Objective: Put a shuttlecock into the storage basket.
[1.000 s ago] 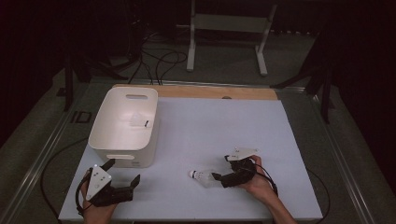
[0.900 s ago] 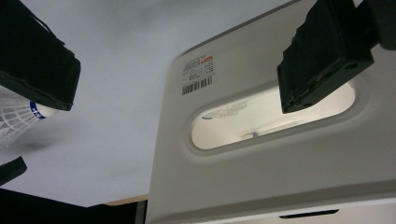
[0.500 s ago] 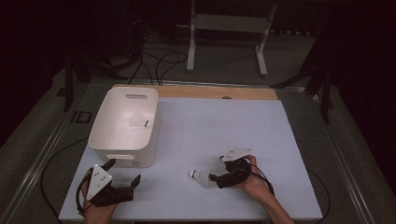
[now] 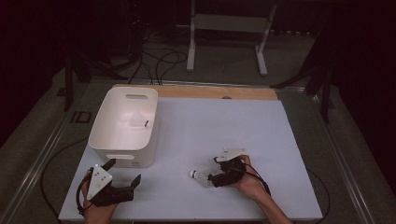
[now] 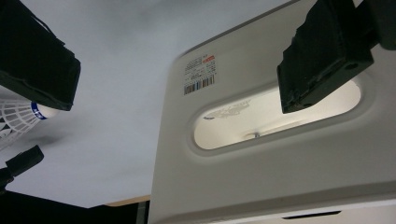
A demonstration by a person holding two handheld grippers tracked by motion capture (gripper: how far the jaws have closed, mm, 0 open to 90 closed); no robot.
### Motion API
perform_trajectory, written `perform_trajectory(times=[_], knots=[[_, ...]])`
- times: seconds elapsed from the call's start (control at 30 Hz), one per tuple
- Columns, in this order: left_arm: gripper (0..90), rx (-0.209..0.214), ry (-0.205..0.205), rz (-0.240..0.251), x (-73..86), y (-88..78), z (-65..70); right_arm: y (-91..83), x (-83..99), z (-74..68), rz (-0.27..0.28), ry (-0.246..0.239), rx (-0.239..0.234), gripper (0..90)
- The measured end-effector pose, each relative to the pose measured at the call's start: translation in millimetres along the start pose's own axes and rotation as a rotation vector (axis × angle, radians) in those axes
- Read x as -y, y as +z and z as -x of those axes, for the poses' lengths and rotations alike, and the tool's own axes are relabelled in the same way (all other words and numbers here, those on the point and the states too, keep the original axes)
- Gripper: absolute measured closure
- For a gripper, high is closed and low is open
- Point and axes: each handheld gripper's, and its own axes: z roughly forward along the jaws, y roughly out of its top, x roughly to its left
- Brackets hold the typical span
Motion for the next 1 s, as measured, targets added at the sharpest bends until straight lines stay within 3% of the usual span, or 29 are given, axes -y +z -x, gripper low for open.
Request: perform_trajectory(times=[0.4,0.6,0.77,1.0], knots=[[0.0,-0.002,0.002,0.000,0.1,-0.9,-0.9,6.9,-4.0,-5.5,-0.015,-0.016,-0.052,44.4],[0.0,-0.002,0.003,0.000,0.0,-1.1,-0.9,8.0,-4.3,-5.4,-0.023,0.003,-0.058,50.9],[0.0,-0.002,0.003,0.000,0.0,-1.2,-0.8,8.0,-5.3,-6.4,-0.021,0.000,-0.053,66.6],[0.0,-0.001,0.004,-0.002,0.1,-1.2,-1.0,9.2,-6.9,-6.7,-0.019,0.003,-0.078,77.9]])
